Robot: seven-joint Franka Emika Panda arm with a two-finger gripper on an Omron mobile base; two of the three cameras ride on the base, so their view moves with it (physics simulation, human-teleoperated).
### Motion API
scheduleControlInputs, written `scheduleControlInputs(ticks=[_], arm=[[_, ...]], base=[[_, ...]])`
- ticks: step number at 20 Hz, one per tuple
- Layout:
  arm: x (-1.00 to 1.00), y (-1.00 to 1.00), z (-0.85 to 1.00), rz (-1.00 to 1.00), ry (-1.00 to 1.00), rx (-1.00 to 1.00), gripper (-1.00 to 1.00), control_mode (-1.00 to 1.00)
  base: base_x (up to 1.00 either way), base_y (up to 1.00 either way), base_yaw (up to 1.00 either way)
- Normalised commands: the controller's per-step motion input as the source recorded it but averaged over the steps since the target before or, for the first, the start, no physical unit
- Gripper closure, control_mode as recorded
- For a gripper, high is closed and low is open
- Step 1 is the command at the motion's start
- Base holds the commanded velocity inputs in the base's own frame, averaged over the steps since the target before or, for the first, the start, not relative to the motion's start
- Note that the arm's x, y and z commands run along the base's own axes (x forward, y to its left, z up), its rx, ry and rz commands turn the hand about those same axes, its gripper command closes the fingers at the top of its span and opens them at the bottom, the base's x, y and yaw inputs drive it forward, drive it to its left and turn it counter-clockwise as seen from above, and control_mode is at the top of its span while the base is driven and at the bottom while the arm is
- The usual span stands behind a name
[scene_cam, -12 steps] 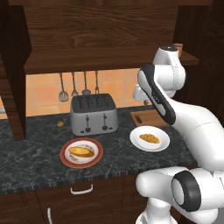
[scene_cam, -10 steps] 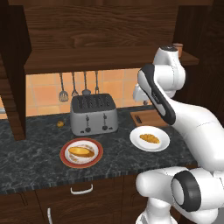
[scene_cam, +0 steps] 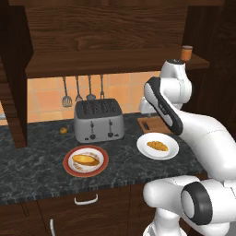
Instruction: From the different types of pastries on the counter, select a croissant and place it on the cutting board. Then retrieve a jar of jam from the cabinet and place it alongside the croissant on the cutting board.
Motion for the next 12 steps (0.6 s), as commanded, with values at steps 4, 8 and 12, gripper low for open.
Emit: scheduleControlInputs(ticks=[4,8,12], arm=[[0.00,0.00,-0.04,0.00,0.00,0.00,-1.00,-1.00],[0.00,-0.01,-0.53,0.08,0.00,0.00,-1.00,-1.00],[0.00,-0.19,-0.44,0.11,0.00,0.00,-1.00,-1.00]], base=[[0.00,0.00,0.00],[0.00,0.00,0.00],[0.00,0.00,0.00]])
